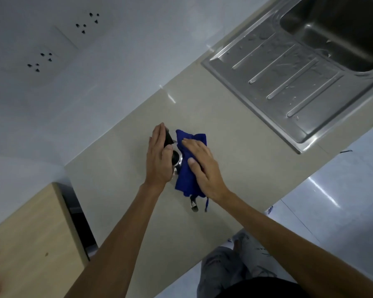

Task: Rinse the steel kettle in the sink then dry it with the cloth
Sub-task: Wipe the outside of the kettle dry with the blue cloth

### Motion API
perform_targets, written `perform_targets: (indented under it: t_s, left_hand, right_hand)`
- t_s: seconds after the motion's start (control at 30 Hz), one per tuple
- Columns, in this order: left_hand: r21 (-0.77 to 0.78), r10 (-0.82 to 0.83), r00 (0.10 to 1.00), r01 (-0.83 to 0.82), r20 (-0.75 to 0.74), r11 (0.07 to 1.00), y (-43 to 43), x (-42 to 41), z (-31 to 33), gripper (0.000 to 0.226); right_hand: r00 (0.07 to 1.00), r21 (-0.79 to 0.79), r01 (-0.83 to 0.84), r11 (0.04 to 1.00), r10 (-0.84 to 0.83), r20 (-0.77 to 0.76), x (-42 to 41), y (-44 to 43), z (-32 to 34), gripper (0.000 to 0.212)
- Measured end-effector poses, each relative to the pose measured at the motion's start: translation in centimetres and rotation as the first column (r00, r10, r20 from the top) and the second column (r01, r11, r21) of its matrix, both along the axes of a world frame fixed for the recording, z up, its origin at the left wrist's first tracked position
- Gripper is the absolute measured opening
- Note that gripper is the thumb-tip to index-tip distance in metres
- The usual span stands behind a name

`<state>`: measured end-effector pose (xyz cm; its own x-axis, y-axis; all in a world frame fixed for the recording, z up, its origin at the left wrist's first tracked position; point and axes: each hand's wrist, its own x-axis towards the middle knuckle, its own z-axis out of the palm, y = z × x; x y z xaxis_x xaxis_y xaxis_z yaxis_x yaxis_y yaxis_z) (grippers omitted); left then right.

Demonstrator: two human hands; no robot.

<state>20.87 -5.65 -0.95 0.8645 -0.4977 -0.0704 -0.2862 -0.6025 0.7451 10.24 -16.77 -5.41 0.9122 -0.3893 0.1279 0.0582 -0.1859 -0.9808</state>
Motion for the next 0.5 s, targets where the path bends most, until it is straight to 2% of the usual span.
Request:
perform_targets:
  t_s: [0.03, 0.13, 0.17, 0.27, 0.37, 0.5]
  left_hand:
    - [0.004, -0.002, 1.000, 0.002, 0.009, 1.000, 0.0, 0.1, -0.1, 0.077]
    - [0.021, 0.007, 1.000, -0.007, 0.011, 1.000, -0.1, 0.0, 0.0, 0.077]
    - [0.018, 0.010, 1.000, -0.010, 0.012, 1.000, -0.2, -0.1, 0.0, 0.077]
    - [0.063, 0.007, 1.000, -0.009, 0.022, 0.998, 0.1, 0.2, -0.1, 0.076]
    - [0.081, 0.003, 1.000, -0.006, 0.031, 0.997, 0.0, 0.2, 0.0, 0.076]
    - [0.119, 0.025, 0.999, -0.028, 0.023, 0.992, -0.3, -0.4, 1.0, 0.082]
  right_hand:
    - [1.000, -0.013, 0.007, 1.000, -0.007, -0.015, 0.2, -0.2, -0.9, 0.041]
    - [0.980, 0.186, 0.060, 0.981, -0.022, -0.199, 0.6, -1.3, -3.2, 0.050]
    - [0.970, 0.207, 0.071, 0.976, -0.019, -0.243, 0.2, -1.4, -3.8, 0.053]
    - [0.951, 0.137, -0.001, 0.991, 0.043, -0.305, -2.1, -0.1, -4.8, 0.057]
    - [0.955, -0.061, -0.101, 0.993, 0.080, -0.286, -4.4, 0.3, -6.4, 0.072]
    - [0.906, -0.139, -0.254, 0.957, 0.185, -0.381, -4.8, -1.6, -7.0, 0.078]
